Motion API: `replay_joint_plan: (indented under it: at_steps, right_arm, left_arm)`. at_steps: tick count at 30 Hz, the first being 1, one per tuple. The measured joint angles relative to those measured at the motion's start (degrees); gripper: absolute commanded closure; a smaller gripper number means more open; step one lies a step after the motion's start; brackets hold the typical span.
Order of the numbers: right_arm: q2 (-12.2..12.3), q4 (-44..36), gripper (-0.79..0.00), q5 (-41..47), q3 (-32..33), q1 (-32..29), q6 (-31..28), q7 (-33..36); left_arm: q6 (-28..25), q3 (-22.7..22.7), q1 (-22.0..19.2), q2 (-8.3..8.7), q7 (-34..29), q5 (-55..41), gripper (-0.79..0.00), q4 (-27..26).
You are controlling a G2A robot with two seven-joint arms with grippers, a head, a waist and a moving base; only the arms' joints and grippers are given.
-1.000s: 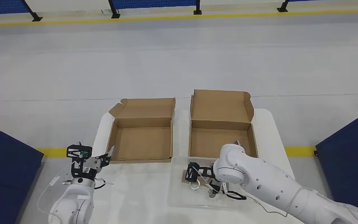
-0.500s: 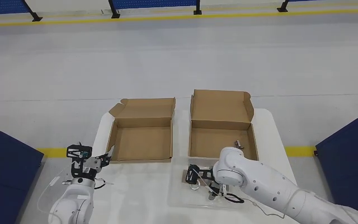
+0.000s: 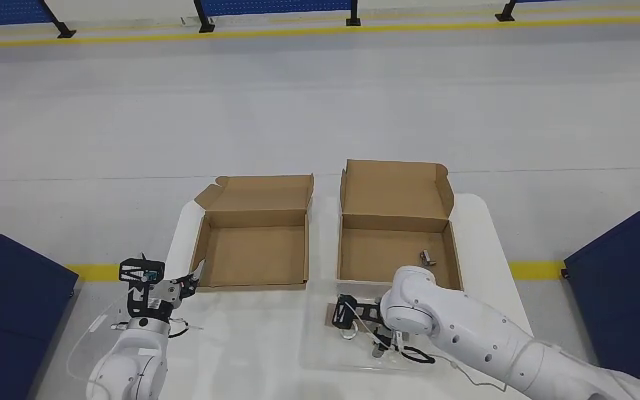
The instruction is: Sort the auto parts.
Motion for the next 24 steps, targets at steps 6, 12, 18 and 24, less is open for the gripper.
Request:
replay_joint_plan:
  at_steps: [6, 12, 18, 24]
  right_arm:
    - [-0.33, 1.23, -0.785, -0.62, 0.11, -0.21, 0.73, 0.34]
    - [-0.67, 1.99, -0.6, -1.69, 0.15, -0.59, 1.83, 0.2]
    - [-0.7, 1.9, -0.403, -3.28, 0.96, -1.43, 3.51, -1.24]
    - [-0.13, 0.3, -0.369, -5.06, 2.87, -2.92, 4.84, -2.67]
  left_arm:
    - [0.0, 0.0, 0.0, 0.0, 0.0, 0.0, -0.785, 0.0]
    - [0.0, 0.0, 0.0, 0.0, 0.0, 0.0, -0.785, 0.0]
    - [0.0, 0.0, 0.0, 0.0, 0.0, 0.0, -0.785, 0.0]
    - [0.0, 0.0, 0.0, 0.0, 0.0, 0.0, -0.785, 0.0]
